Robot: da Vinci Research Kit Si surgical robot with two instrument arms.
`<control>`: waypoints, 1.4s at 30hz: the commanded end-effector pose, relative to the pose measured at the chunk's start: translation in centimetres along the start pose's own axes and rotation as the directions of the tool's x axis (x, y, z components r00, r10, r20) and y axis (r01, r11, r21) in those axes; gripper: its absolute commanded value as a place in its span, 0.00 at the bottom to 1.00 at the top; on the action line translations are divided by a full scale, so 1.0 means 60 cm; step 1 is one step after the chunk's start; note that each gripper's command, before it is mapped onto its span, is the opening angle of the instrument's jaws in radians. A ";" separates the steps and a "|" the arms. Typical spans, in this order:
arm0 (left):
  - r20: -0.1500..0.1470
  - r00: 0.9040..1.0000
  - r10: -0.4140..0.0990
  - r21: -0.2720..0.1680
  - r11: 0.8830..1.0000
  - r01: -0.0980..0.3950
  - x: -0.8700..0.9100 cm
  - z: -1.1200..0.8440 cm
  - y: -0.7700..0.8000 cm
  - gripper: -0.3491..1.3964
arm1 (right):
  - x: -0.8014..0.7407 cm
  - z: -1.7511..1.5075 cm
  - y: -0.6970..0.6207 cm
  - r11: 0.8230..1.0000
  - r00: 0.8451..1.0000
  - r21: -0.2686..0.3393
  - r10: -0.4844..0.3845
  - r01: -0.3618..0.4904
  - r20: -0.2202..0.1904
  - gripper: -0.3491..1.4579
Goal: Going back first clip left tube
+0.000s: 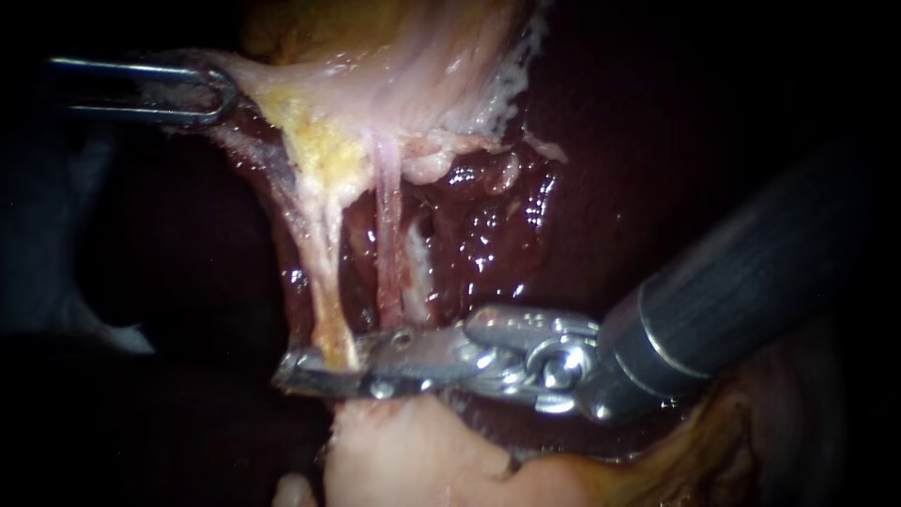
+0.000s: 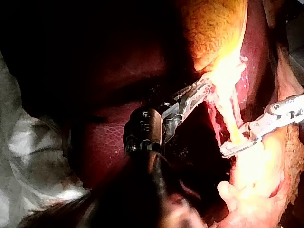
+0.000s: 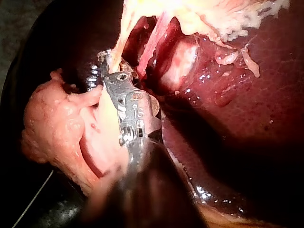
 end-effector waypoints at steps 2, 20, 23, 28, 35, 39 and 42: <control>0.000 1.000 0.000 0.000 1.000 0.000 0.0000 0.0000 0.0000 0.00 | 0.0001 0.0002 -0.0003 1.000 1.000 0.010 0.027 -0.027 -0.007 0.10; 0.000 1.000 0.000 -0.001 1.000 0.000 -0.0001 -0.0002 0.0000 0.00 | 0.0000 -0.0002 0.0026 0.992 0.988 -0.055 -0.115 0.110 -0.101 0.46; 0.000 1.000 0.000 -0.001 1.000 0.000 -0.0001 -0.0002 0.0000 0.00 | -0.0003 -0.0012 0.0033 0.986 0.983 -0.074 -0.155 0.149 -0.095 0.47; 0.001 1.000 0.001 -0.001 1.000 -0.001 -0.0001 -0.0004 0.0000 0.00 | -0.0010 -0.0040 0.0029 0.969 0.968 -0.103 -0.235 0.225 -0.090 0.47; 0.001 1.000 0.001 -0.002 1.000 -0.001 -0.0002 -0.0006 -0.0001 0.00 | -0.0006 -0.0136 0.0016 0.915 0.919 -0.150 -0.387 0.374 -0.069 0.47; 0.001 1.000 0.001 -0.002 1.000 -0.001 -0.0002 -0.0007 -0.0001 0.00 | 0.0000 -0.0214 0.0008 0.885 0.892 -0.162 -0.450 0.436 -0.055 0.47; 0.000 1.000 0.001 0.000 1.000 -0.001 -0.0002 -0.0007 -0.0001 0.00 | 0.0002 -0.0271 0.0003 0.865 0.873 -0.165 -0.486 0.473 -0.046 0.47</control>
